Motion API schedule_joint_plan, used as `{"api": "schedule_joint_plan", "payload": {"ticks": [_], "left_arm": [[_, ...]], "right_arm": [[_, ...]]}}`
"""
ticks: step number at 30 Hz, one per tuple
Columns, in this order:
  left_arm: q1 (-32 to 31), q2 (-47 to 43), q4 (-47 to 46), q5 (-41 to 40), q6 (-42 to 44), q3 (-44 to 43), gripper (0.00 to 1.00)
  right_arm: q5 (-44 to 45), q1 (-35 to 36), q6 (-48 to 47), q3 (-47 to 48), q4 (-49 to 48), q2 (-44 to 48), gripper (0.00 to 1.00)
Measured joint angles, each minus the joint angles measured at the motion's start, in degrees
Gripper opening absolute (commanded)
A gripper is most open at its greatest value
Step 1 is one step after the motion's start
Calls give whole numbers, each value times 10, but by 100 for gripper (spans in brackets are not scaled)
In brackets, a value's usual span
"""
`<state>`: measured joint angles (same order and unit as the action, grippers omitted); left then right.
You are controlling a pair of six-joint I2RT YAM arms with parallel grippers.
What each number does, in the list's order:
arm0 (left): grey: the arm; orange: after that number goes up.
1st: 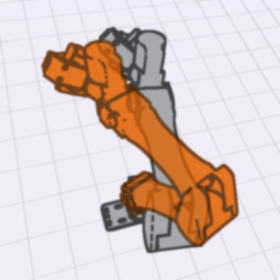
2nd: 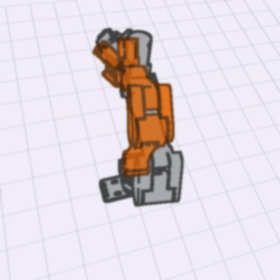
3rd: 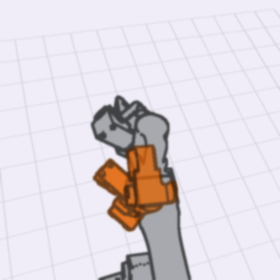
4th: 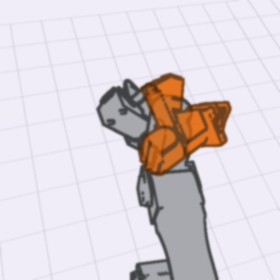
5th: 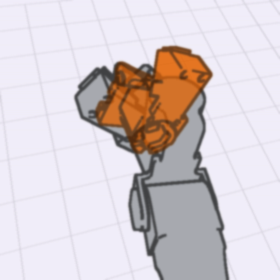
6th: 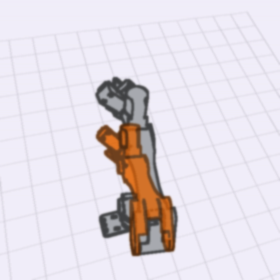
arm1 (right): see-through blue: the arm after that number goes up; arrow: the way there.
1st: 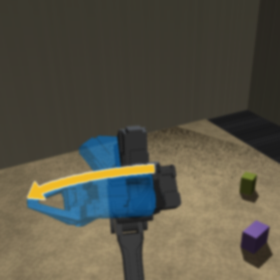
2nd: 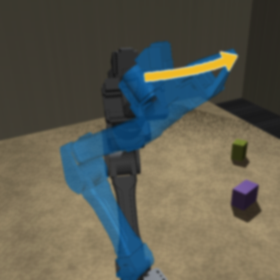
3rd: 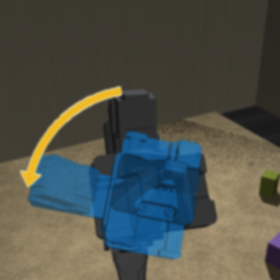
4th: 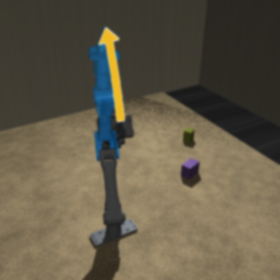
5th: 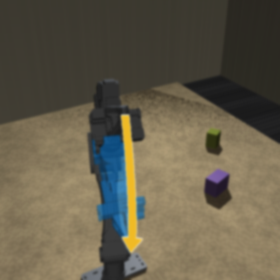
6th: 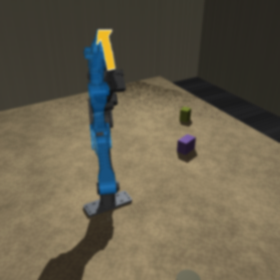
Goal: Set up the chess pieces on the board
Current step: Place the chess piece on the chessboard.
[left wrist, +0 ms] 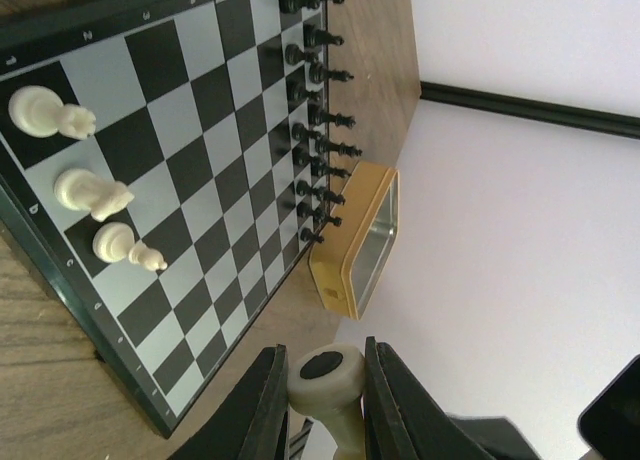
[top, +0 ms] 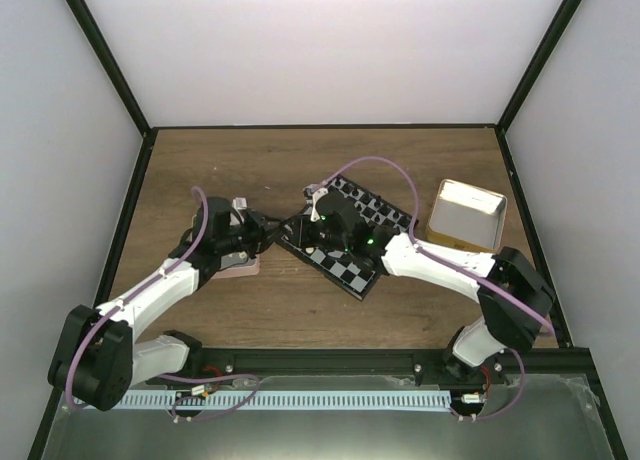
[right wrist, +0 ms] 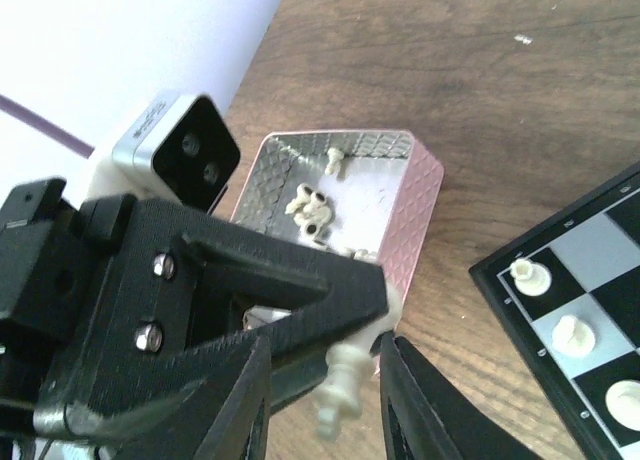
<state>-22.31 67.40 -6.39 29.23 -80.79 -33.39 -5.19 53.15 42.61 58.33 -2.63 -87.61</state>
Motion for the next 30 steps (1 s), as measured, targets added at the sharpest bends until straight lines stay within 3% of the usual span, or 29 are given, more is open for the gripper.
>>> {"api": "schedule_joint_plan", "payload": {"ticks": [8, 16, 21, 26, 30], "left_arm": [[-2, 0, 0, 6, 0, 3, 15], [-2, 4, 0, 5, 0, 5, 15], [-2, 5, -1, 4, 0, 6, 15], [-2, 6, -5, 3, 1, 6, 15], [-2, 8, -5, 4, 3, 6, 15]], "right_arm": [[35, 1, -8, 31, 26, -21, 27], [27, 1, -12, 29, 24, -23, 32], [22, 2, -14, 8, 22, -3, 21], [10, 3, -16, -4, 24, 5, 32], [2, 3, -16, -6, 25, 5, 33]]}}
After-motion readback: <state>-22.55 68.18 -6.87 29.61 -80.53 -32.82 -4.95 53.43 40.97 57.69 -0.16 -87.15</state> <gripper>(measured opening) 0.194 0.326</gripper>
